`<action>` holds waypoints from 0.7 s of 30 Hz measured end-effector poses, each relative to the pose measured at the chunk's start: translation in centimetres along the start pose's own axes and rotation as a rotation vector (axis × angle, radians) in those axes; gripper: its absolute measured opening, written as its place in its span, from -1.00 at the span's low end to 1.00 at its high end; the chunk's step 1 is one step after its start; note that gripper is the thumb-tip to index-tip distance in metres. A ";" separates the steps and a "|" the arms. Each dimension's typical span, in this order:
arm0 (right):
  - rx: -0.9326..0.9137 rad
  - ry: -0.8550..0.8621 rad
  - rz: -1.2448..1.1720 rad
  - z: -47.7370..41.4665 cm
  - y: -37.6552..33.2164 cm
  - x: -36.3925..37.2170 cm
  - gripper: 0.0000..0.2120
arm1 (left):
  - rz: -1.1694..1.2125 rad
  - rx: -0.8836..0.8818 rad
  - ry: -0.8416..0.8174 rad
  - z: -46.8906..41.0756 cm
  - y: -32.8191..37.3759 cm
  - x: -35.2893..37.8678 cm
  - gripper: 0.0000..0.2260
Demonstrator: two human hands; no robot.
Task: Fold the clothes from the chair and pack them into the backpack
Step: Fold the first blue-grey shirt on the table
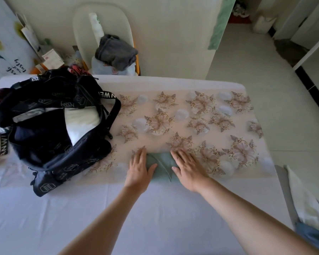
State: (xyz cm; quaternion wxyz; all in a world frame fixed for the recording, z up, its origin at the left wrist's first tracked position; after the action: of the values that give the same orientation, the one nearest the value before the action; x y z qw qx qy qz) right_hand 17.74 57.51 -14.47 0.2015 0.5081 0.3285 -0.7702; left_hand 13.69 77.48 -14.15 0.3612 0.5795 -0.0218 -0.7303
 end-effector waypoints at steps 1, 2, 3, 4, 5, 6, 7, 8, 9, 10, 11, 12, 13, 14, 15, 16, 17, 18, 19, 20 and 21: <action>0.005 -0.003 -0.002 -0.1 0.0 0.0 -0.22 | 0.113 -0.114 0.039 0.4 -0.6 -0.6 -0.46; 0.015 -0.007 -0.005 -0.3 0.0 -0.2 -0.21 | 0.229 -0.232 0.043 1.0 -0.9 -0.8 -0.58; 0.020 -0.009 -0.007 -0.3 0.0 -0.2 -0.21 | 0.336 -0.340 0.014 1.6 -1.0 -0.7 -0.69; 0.022 -0.008 -0.008 -0.3 0.0 -0.1 -0.21 | 0.416 -0.418 -0.007 2.0 -1.0 -0.5 -0.76; 0.024 -0.006 -0.008 -0.3 -0.1 -0.1 -0.22 | 0.473 -0.461 0.004 2.2 -0.9 -0.5 -0.82; 0.029 -0.013 -0.013 -0.3 -0.1 -0.1 -0.22 | 0.514 -0.486 0.033 2.3 -0.9 -0.6 -0.85; 0.032 -0.013 -0.020 -0.4 0.0 -0.1 -0.22 | 0.544 -0.495 0.067 2.4 -0.9 -0.8 -0.84; 0.039 -0.009 -0.029 -0.5 0.0 -0.1 -0.24 | 0.556 -0.498 0.101 2.4 -0.8 -1.0 -0.81; 0.051 0.005 -0.040 -0.6 0.1 -0.3 -0.27 | 0.563 -0.505 0.130 2.6 -0.9 -1.2 -0.76; 0.070 0.014 -0.051 -0.7 0.3 -0.4 -0.33 | 0.564 -0.520 0.148 2.8 -1.0 -1.3 -0.72; 0.084 0.018 -0.055 -0.7 0.6 -0.5 -0.40 | 0.556 -0.536 0.153 3.2 -1.3 -1.2 -0.69; 0.089 0.023 -0.046 -0.8 0.8 -0.6 -0.45 | 0.546 -0.555 0.148 3.5 -1.7 -1.0 -0.66; 0.085 0.024 -0.027 -0.9 0.9 -0.7 -0.47 | 0.549 -0.574 0.134 3.8 -2.1 -0.7 -0.65; 0.086 0.007 -0.008 -1.0 0.8 -0.8 -0.47 | 0.557 -0.597 0.110 4.0 -2.3 -0.6 -0.64; 0.093 -0.005 0.002 -1.1 0.8 -0.7 -0.48 | 0.563 -0.609 0.084 4.0 -2.3 -0.4 -0.65; 0.105 -0.017 0.005 -1.1 0.8 -0.6 -0.47 | 0.575 -0.616 0.052 3.9 -2.0 -0.4 -0.67; 0.115 -0.024 0.009 -1.1 0.7 -0.5 -0.47 | 0.601 -0.619 0.018 3.6 -1.7 -0.6 -0.70; 0.128 -0.036 0.020 -0.9 0.6 -0.5 -0.46 | 0.628 -0.620 -0.016 3.2 -1.2 -0.9 -0.71; 0.140 -0.039 0.041 -0.8 0.5 -0.6 -0.43 | 0.629 -0.626 -0.051 2.8 -0.8 -1.2 -0.71; 0.146 -0.032 0.080 -0.7 0.4 -0.7 -0.40 | 0.596 -0.613 -0.072 2.2 -0.5 -1.5 -0.68; 0.136 -0.015 0.137 -0.6 0.3 -0.8 -0.39 | 0.539 -0.584 -0.090 1.5 -0.3 -1.8 -0.64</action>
State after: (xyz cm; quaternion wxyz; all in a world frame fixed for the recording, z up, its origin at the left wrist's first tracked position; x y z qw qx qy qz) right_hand 18.63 57.66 -14.04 0.2212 0.5363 0.2384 -0.7789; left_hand 12.40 78.10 -12.34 0.6881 0.3932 0.0197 -0.6095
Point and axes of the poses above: each hand's wrist, its own z-axis away from the middle knuckle, its own x-axis out of the palm, y = z × x, the point moved 5 cm from there along -z, towards the middle knuckle, and after that the axes turned 15 degrees about -x, right-handed, at the moved point
